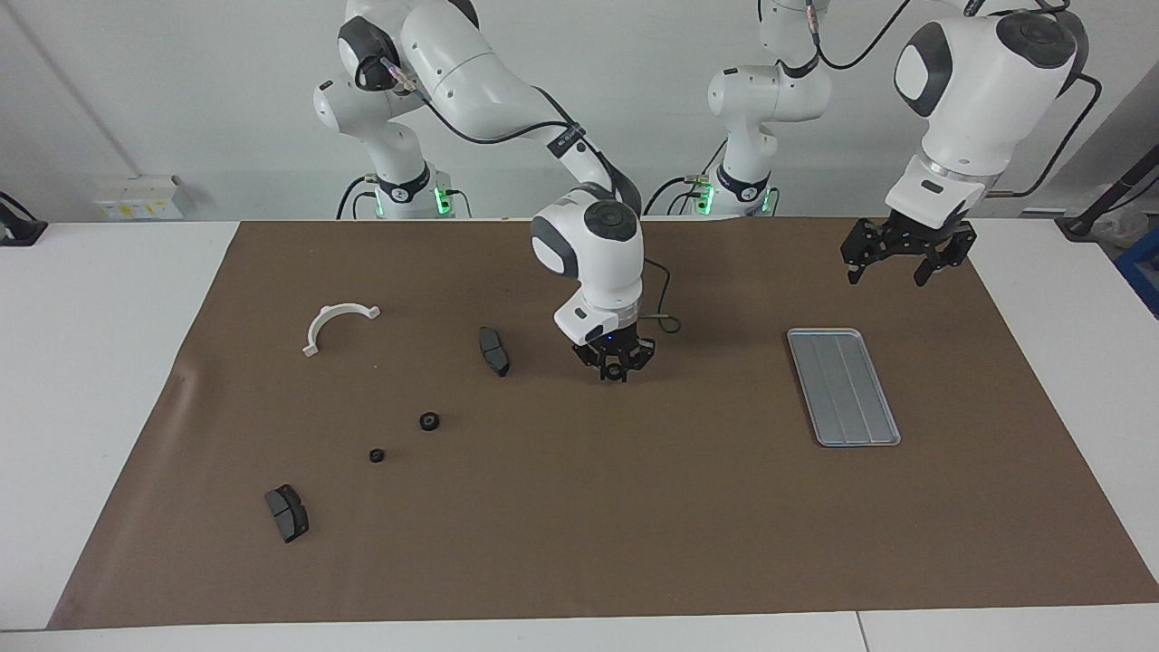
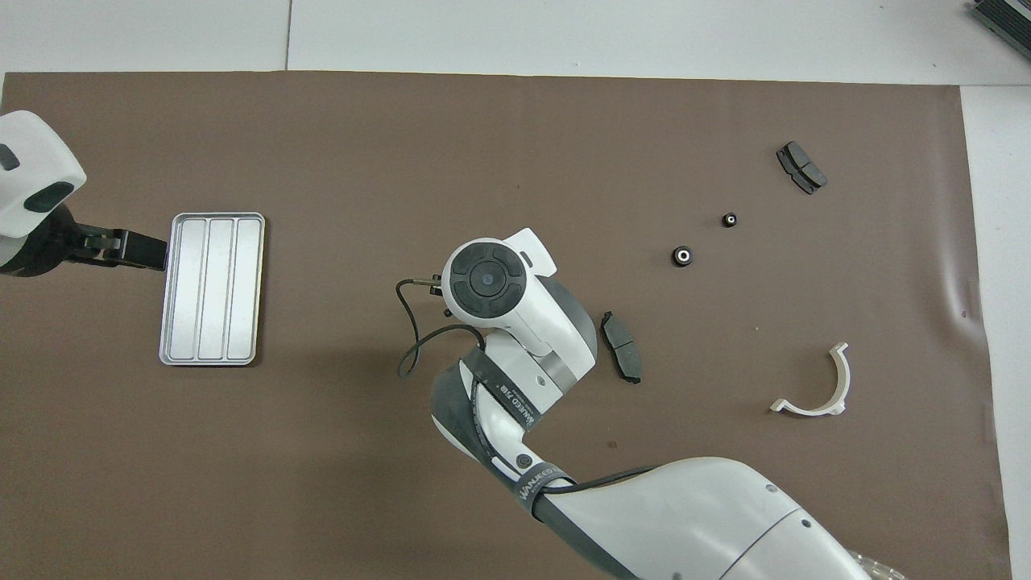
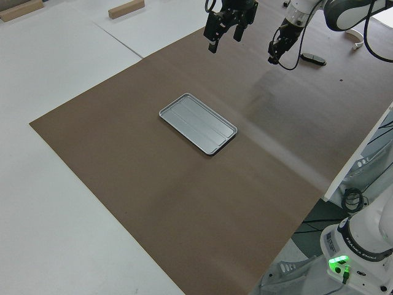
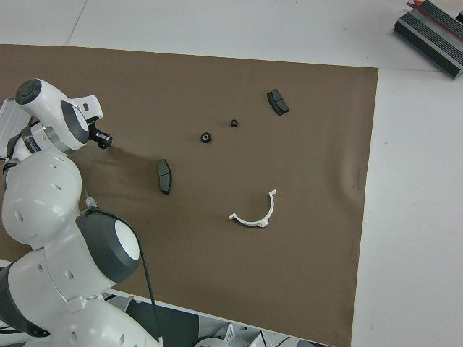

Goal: Pick bearing gear from pile to tray
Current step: 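Carry the gear toward the table centre and release it there, then grasp the centre gear with the left gripper while the right gripper returns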

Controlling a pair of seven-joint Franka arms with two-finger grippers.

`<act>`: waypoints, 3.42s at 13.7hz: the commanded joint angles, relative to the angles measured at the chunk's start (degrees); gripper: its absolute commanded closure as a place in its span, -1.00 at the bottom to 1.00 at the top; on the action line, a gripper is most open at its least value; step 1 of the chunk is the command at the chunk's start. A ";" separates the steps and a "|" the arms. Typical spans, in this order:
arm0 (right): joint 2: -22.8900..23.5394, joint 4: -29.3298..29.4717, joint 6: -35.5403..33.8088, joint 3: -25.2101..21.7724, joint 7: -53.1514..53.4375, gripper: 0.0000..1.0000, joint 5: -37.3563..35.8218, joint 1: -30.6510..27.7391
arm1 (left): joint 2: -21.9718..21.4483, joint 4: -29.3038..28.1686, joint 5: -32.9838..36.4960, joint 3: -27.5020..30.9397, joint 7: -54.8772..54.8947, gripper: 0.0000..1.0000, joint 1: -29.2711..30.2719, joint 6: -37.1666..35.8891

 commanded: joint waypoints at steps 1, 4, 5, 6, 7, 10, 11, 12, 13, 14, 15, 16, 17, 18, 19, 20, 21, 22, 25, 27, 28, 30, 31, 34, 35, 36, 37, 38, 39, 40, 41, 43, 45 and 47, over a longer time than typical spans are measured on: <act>0.84 1.92 -0.96 -0.03 1.29 0.75 -1.06 0.03 | -1.84 -1.99 1.25 -0.04 0.09 -1.00 0.06 0.60; 0.75 1.13 -0.26 -0.03 1.28 -0.16 -1.06 0.03 | -1.84 -1.99 1.25 -0.04 0.09 -1.00 0.15 0.60; 0.75 1.39 -0.35 -0.03 1.28 -0.38 -1.06 -0.06 | -1.84 -1.99 1.25 -0.04 0.09 -1.00 0.06 0.60; 0.84 1.74 -0.35 -0.03 1.37 -0.77 -1.15 -0.15 | -1.84 -2.07 1.25 -0.04 0.09 -1.00 0.06 0.42; 0.75 1.92 -0.87 -0.03 1.46 -1.00 -1.15 -0.06 | -1.84 -2.07 1.25 -0.04 0.09 -1.00 0.06 0.42; 0.05 1.75 -1.05 -0.38 1.64 -1.00 -1.24 -0.41 | -1.84 -1.99 1.25 0.04 0.01 -1.00 0.23 0.51; -1.69 1.05 -1.40 -0.82 1.20 -1.00 -1.32 -1.02 | -1.84 -2.07 1.25 0.04 0.01 -1.00 0.24 0.51; -3.80 -0.26 -1.49 -0.99 0.67 -1.00 -1.33 -2.86 | -1.84 -2.07 1.25 -0.04 -0.08 -1.00 0.15 0.59; -5.82 -2.01 -1.49 -1.00 -0.03 -1.00 -1.41 -4.88 | -2.02 -2.60 1.25 -0.13 0.27 -1.00 -0.11 0.60; -7.93 -4.21 -1.40 -1.00 -2.47 -1.00 -1.41 -6.11 | -2.37 -2.86 1.16 -0.13 -0.17 -1.00 -0.03 1.38; -9.25 -5.79 -1.32 -1.00 -5.10 -1.00 -1.33 -7.87 | -2.20 -2.78 0.99 -0.04 -0.08 -1.00 0.06 2.17; -10.14 -6.77 -1.14 -1.00 -7.39 -1.00 -1.33 -10.06 | -2.46 -2.95 0.90 -0.30 -0.17 -1.00 -0.38 2.18; -10.49 -7.04 -1.14 -1.00 -9.77 -1.00 -1.33 -11.82 | -2.63 -3.82 0.55 -0.48 -0.95 -1.00 -0.99 2.35; -10.67 -7.21 -1.23 -1.00 -12.14 -1.00 -1.33 -13.67 | -2.72 -4.44 0.11 -0.74 -4.88 -1.00 -2.65 2.44; -10.93 -7.91 -1.23 -1.00 -15.12 -1.00 -1.33 -15.60 | -2.72 -5.40 0.11 -0.75 -11.01 -1.00 -5.54 3.31; -11.20 -9.75 -0.27 -1.00 -19.15 -1.00 -1.41 -17.62 | -2.29 -5.94 0.11 -0.66 -16.98 -1.00 -8.44 5.15; -12.24 -12.46 0.96 -1.00 -22.93 -1.00 -1.33 -20.16 | -1.76 -6.64 0.11 -0.75 -20.00 -1.00 -10.12 7.34; -12.60 -15.27 4.01 -1.00 -25.50 -1.00 -1.33 -22.45 | -0.63 -6.56 0.11 -0.75 -21.34 -1.00 -12.05 8.32; -12.87 -19.69 10.63 -1.00 -29.38 -1.00 -1.24 -25.02 | 4.73 -6.29 0.11 -0.75 -29.58 -1.00 -18.38 12.44; -12.87 -20.92 10.64 -0.91 -32.62 -1.00 -1.24 -27.12 | 7.72 -6.29 0.02 -0.75 -34.86 -1.00 -21.55 16.22; -12.96 -21.71 10.64 -0.91 -33.86 -1.00 -1.24 -27.39 | 8.95 -6.29 0.02 -0.75 -36.37 -1.00 -22.69 17.37; -12.78 -22.16 10.64 -0.91 -33.61 -1.00 -1.15 -27.05 | 12.98 -5.07 -0.07 -0.75 -39.09 -1.00 -24.63 19.31; -12.61 -22.16 10.72 -0.91 -33.61 -1.00 -1.15 -26.96 | 17.27 -2.97 0.02 -0.66 -41.45 -1.00 -26.46 20.10; -12.34 -22.42 10.72 -0.91 -33.43 -1.00 -1.15 -26.78 | 23.64 0.04 -0.07 -0.75 -44.99 -1.00 -28.50 24.83; -12.08 -22.68 10.81 -0.91 -33.26 -1.00 -1.15 -26.61 | 24.51 0.21 -0.07 -0.75 -44.99 -1.00 -29.03 26.07; -11.99 -22.95 11.68 -0.91 -33.26 -0.95 -1.15 -26.52 | 26.00 0.47 -0.59 -0.75 -45.08 -1.00 -29.64 27.91; -11.99 -23.56 12.30 -0.91 -33.26 -0.84 -1.15 -26.52 | 26.97 0.39 -1.90 -0.75 -45.00 -1.00 -29.73 30.10; -11.99 -24.00 13.09 -0.91 -33.26 -0.67 -1.15 -26.52 | 27.16 -0.05 -2.35 -0.75 -44.99 -1.00 -29.74 31.43; -11.99 -24.26 13.36 -0.91 -33.26 -0.47 -1.15 -26.52 | 27.33 -0.31 -2.35 -0.83 -44.82 -1.00 -29.65 31.88; -11.99 -24.18 13.45 -0.91 -33.17 -0.25 -1.15 -26.52 | 27.68 -1.10 -2.44 -0.83 -44.56 -0.95 -29.56 33.45; -11.90 -24.27 13.45 -0.91 -33.17 -0.05 -1.06 -26.52 | 27.60 -2.06 -2.62 -0.83 -44.38 -0.87 -29.56 34.68; -11.90 -24.27 13.54 -0.91 -33.17 0.43 -1.06 -26.52 | 26.90 -4.52 -4.11 -0.92 -44.47 -0.74 -29.73 34.96; -11.82 -24.27 13.54 -0.91 -33.17 0.79 -0.97 -26.60 | 26.46 -5.59 -4.20 -1.01 -44.55 -0.70 -29.74 34.79; -11.82 -24.18 13.54 -0.91 -33.17 0.93 -0.71 -26.52 | 26.37 -5.85 -4.90 -1.10 -44.99 -0.62 -29.82 34.61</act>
